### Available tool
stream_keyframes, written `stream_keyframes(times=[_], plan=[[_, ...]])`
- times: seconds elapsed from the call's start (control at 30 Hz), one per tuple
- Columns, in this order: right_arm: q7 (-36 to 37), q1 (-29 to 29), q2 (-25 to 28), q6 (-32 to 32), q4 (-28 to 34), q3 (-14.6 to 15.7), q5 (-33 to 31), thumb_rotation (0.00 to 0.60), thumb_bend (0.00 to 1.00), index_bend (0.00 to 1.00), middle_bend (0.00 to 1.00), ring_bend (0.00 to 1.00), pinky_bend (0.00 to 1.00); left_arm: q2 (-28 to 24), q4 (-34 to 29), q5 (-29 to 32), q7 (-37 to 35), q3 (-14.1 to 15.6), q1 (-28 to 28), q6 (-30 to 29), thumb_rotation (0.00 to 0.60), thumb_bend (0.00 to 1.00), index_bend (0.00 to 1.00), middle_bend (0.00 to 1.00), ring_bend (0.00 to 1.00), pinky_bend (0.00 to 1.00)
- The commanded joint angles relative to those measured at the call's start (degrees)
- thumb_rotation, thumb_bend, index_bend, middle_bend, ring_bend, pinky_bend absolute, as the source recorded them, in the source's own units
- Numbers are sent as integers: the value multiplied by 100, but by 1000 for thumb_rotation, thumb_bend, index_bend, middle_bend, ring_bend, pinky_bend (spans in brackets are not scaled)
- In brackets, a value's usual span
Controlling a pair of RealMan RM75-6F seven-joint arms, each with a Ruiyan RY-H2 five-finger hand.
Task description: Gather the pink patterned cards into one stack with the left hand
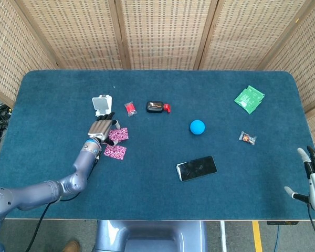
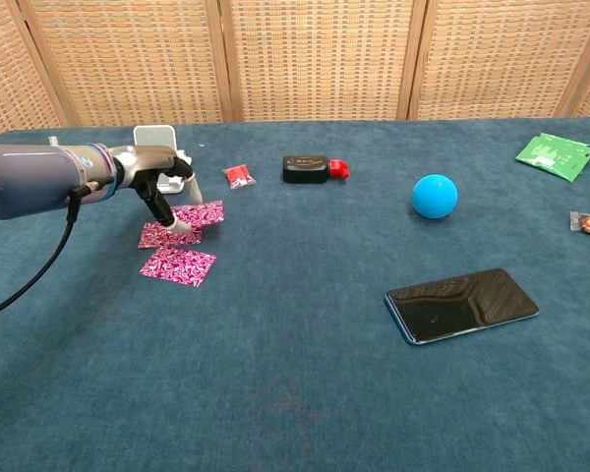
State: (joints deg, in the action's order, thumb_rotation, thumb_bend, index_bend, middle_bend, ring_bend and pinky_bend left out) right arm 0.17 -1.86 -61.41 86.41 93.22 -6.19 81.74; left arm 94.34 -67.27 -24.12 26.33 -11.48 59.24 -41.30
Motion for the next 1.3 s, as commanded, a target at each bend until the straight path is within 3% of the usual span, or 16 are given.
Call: stream_keyframes(times=[0.03,0.6,0.9,1.3], plan=[[5,4,6,8,5,7,15,600,0,0,0,0,0,-51,-46,-107,-92,45,-85,7,600,302,698,0,0,0],[-50,25,5,67,47,24,60,600,0,0,0,0,0,-136,84,-383,-322,111,-260,68,600,302,694,0,0,0],[-29,26,15,59,45,26,58,600,0,0,0,0,0,-60,286,-455,-185,290,-295,101,600,302,687,0,0,0],[-32,32,15,68,50,18,40,600,0,0,0,0,0,148,443,-382,-66,227,-188,124,600,298,651,0,0,0]])
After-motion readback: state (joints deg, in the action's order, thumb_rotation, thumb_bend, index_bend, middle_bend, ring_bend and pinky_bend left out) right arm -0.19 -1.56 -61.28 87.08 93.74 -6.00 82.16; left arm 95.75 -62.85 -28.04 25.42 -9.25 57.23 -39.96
